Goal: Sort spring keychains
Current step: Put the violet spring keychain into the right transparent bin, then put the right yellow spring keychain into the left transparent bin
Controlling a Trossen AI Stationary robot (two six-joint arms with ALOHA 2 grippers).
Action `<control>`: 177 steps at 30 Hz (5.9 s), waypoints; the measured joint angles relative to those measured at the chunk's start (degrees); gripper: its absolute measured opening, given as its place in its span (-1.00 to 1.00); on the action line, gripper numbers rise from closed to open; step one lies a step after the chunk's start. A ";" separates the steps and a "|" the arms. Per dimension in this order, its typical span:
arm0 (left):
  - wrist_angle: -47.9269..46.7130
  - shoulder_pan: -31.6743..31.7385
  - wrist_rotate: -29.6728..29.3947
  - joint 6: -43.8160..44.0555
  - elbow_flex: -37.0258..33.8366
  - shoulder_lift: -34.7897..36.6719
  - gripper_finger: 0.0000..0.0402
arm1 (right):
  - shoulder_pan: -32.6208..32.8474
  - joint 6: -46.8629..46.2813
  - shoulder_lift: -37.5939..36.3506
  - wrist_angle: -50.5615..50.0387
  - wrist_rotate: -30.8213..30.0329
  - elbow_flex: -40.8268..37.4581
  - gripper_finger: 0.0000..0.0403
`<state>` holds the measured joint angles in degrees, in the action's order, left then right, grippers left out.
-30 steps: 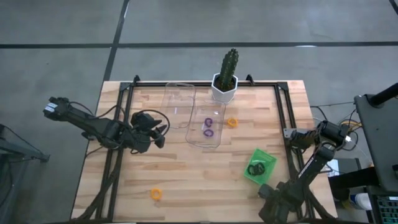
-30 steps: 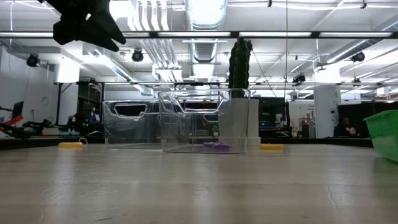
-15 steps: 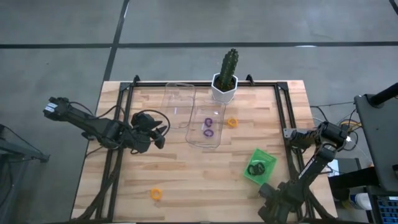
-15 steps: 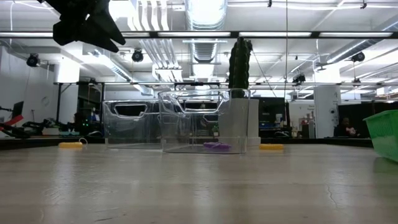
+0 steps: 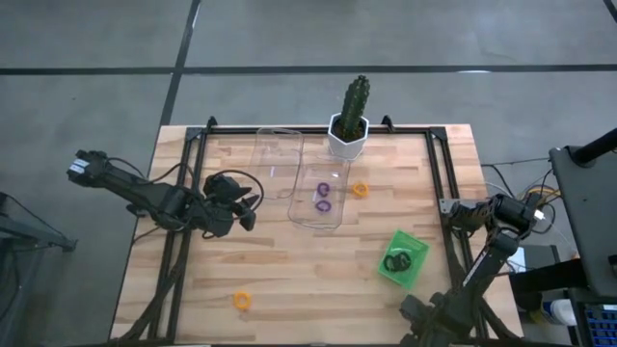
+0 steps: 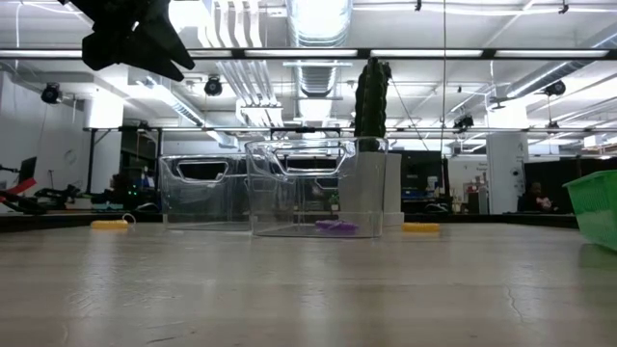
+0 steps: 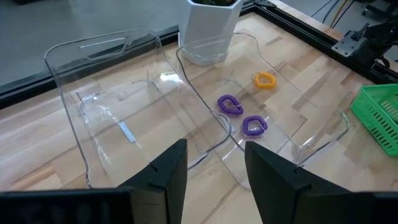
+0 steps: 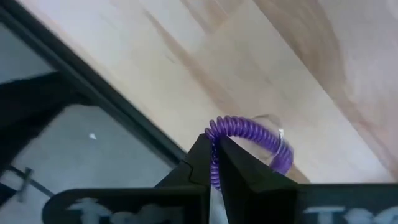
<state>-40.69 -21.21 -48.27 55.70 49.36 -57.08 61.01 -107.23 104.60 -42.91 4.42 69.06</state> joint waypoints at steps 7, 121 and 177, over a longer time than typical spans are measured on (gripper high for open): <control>-0.02 0.00 0.02 0.00 0.00 0.00 -0.24 | 0.04 0.16 -0.08 -1.47 -8.55 5.86 -0.94; -1.80 0.01 -6.92 -19.94 0.00 0.00 -0.24 | -59.04 72.88 5.79 -41.64 -16.54 32.97 -0.44; -2.29 0.01 -6.95 -19.93 -0.02 -0.09 -0.24 | -81.76 51.87 -6.19 1.74 -12.23 -11.56 -0.43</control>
<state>-42.98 -21.20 -55.22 35.77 49.34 -57.17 -20.74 -55.36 98.41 -41.17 -7.81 57.50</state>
